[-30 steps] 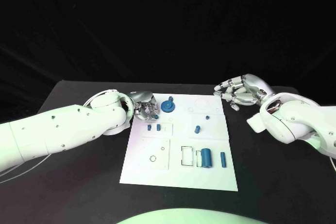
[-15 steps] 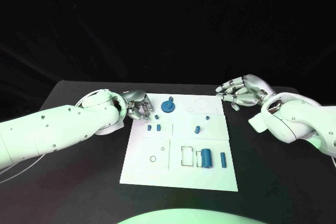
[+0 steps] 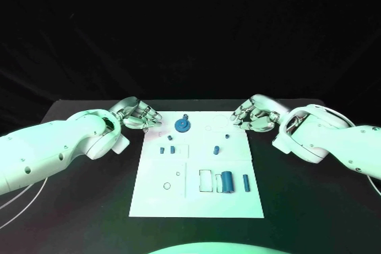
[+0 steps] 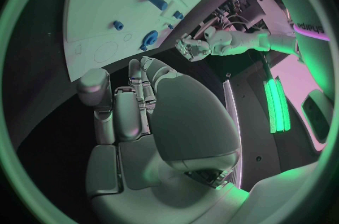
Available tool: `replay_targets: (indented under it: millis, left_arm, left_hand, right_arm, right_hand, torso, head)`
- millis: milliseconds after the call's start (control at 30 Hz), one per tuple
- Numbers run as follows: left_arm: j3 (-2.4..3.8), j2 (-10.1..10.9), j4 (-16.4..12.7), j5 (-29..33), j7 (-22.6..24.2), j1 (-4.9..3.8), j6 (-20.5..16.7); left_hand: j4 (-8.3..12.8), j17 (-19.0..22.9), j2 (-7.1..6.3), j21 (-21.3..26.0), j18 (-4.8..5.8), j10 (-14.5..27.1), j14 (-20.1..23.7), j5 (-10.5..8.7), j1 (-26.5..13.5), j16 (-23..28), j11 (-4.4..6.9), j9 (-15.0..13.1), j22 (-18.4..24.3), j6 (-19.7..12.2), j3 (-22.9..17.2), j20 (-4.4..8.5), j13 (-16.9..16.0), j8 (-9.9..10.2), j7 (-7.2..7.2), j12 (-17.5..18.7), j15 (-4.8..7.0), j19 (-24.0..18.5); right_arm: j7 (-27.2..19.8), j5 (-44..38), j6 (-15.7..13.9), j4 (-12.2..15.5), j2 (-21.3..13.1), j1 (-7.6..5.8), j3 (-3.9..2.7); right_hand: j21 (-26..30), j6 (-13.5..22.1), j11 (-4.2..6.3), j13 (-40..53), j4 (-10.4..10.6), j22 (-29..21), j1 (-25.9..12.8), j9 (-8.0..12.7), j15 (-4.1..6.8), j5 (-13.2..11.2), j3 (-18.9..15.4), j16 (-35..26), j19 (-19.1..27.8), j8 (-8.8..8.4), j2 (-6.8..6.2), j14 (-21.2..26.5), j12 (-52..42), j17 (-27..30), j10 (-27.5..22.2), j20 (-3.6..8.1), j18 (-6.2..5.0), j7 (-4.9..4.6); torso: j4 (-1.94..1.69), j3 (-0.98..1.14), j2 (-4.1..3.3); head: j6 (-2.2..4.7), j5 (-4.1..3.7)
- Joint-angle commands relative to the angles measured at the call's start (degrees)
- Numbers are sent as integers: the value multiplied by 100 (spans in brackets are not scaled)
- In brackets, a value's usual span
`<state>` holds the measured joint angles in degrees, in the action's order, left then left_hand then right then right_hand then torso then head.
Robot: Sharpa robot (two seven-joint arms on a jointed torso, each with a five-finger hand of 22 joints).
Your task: Assemble the parts on the task board
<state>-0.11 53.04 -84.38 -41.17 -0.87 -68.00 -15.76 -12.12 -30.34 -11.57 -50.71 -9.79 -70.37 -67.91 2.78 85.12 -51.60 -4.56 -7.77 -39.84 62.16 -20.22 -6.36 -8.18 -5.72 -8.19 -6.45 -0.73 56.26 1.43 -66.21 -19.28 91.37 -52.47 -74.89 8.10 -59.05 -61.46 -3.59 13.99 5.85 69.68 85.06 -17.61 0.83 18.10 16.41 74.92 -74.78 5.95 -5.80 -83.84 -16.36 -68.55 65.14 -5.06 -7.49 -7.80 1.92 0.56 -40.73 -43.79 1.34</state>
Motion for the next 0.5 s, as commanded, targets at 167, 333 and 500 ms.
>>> replay_targets:
  millis: [167,333,500]
  left_arm:
    - [-34,142,-202,2869,1262,9,-230]
    - [-45,186,-336,3201,1436,14,-249]
    - [-48,213,-425,3417,1555,16,-289]
  left_hand:
    - [36,219,67,560,-59,-67,469,-2,-126,453,-13,8,327,67,291,-76,-59,18,0,-64,-53,-278]
    - [61,363,125,877,-66,-50,566,-2,-128,715,-29,24,539,65,433,-132,-83,54,-13,-70,-84,-294]
    - [79,407,148,983,-69,-35,537,-2,-115,785,-42,37,619,41,493,-143,-93,85,-37,-70,-93,-240]
  right_arm:
    - [1012,-2770,464,70,164,9,-1]
    - [1250,-3310,494,91,289,33,1]
    - [1433,-3597,569,72,403,61,8]
  right_hand:
    - [-370,-137,-4,-247,-9,288,-140,94,-1,274,254,160,-202,-117,-228,-242,374,-201,184,-4,157,-9]
    - [-535,-175,-18,-360,7,426,-268,150,-5,530,413,241,-275,-180,-399,-259,554,-297,286,-13,189,-6]
    - [-569,-120,-47,-425,33,467,-376,193,-26,636,475,250,-286,-226,-523,-255,671,-304,269,-25,197,-35]
  torso:
    - [0,-8,1]
    - [-3,-11,-5]
    - [-15,-12,-16]
  head:
    - [45,-112]
    - [58,-164]
    - [56,-177]
